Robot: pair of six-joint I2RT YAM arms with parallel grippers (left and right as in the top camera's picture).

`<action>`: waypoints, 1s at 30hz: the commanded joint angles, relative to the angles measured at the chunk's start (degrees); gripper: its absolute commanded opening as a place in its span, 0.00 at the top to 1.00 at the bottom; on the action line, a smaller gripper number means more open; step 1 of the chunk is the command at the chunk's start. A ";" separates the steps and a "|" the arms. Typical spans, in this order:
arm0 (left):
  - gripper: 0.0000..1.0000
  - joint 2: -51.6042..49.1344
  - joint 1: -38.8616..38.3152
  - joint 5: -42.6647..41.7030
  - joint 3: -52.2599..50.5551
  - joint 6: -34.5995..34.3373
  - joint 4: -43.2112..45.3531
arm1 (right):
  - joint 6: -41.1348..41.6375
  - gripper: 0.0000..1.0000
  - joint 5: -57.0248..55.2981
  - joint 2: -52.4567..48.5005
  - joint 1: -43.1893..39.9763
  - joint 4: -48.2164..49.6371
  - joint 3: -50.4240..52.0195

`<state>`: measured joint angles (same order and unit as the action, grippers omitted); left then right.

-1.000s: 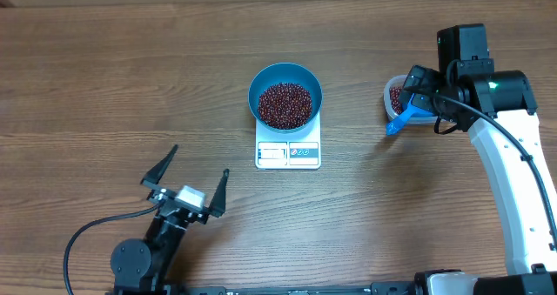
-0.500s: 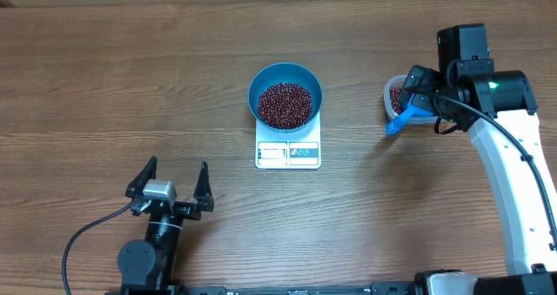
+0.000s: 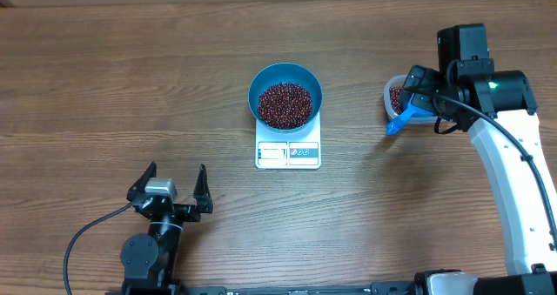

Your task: Scoop item into bowl and weigh 150g on scale

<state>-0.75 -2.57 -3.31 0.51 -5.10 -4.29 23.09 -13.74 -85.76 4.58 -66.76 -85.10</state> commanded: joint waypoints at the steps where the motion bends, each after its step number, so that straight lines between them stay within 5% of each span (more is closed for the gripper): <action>1: 0.00 0.61 0.46 1.01 -0.24 3.89 -0.22 | -0.83 0.00 -0.09 0.87 -0.15 0.24 -0.13; 30: 0.01 0.55 3.30 0.92 -0.24 3.85 -0.13 | -0.83 0.00 -0.09 0.87 -0.15 0.24 -0.13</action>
<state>-0.75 0.43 -2.94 0.51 -2.57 -4.29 22.87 -13.74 -85.76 4.58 -66.74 -85.10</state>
